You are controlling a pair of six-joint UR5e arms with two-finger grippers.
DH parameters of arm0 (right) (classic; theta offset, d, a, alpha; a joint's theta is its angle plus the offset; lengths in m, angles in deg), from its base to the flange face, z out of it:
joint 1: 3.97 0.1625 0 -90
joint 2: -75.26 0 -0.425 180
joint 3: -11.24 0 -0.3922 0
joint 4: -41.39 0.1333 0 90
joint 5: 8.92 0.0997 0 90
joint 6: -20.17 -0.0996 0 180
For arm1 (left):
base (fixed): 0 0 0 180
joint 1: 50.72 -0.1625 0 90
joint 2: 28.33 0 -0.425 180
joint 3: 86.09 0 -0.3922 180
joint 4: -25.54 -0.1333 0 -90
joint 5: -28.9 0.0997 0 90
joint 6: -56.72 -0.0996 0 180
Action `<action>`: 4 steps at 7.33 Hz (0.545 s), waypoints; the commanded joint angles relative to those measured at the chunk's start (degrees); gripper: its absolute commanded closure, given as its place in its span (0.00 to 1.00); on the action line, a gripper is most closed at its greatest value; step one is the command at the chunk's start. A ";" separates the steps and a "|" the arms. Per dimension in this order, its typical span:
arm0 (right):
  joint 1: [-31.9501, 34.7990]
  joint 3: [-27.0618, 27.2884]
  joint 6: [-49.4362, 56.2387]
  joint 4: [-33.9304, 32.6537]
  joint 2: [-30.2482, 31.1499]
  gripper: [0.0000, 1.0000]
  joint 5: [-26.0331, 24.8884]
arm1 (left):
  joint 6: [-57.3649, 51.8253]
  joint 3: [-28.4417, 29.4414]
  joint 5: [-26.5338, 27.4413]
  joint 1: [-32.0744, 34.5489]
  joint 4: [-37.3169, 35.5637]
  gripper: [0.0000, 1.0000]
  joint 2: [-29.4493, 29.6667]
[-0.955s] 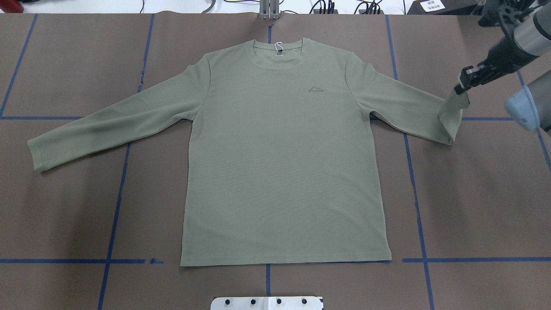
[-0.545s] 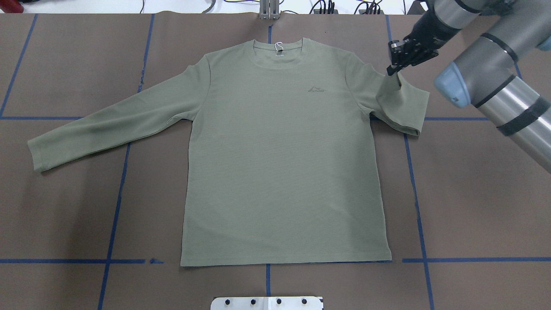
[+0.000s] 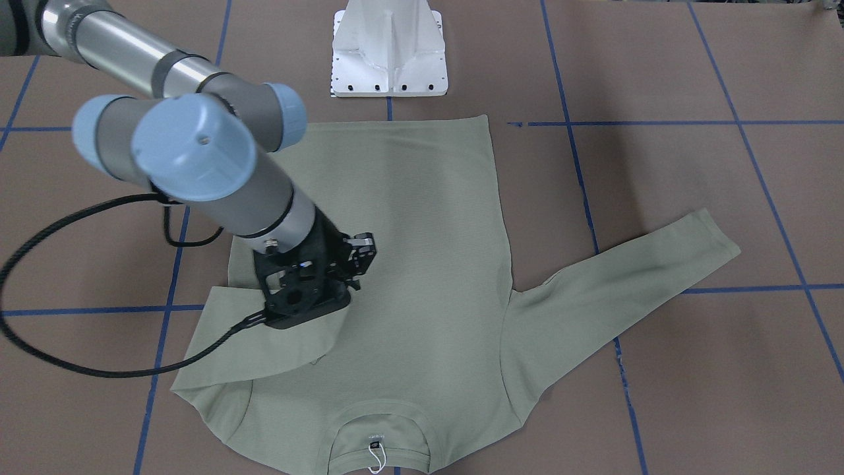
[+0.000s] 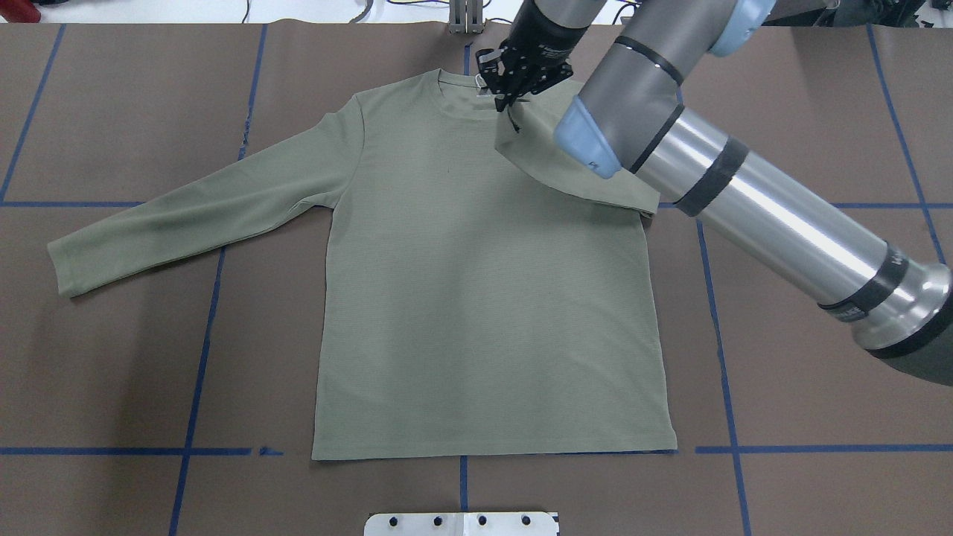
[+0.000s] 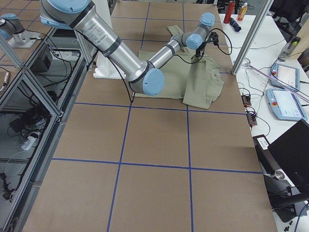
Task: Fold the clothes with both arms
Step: 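Lift the cuff with the right gripper and carry it across the shirt body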
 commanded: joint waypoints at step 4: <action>-11.10 -5.60 -10.70 20.14 -2.97 1.00 -11.63 | 0.06 0.33 0.00 0.00 0.01 0.00 -0.01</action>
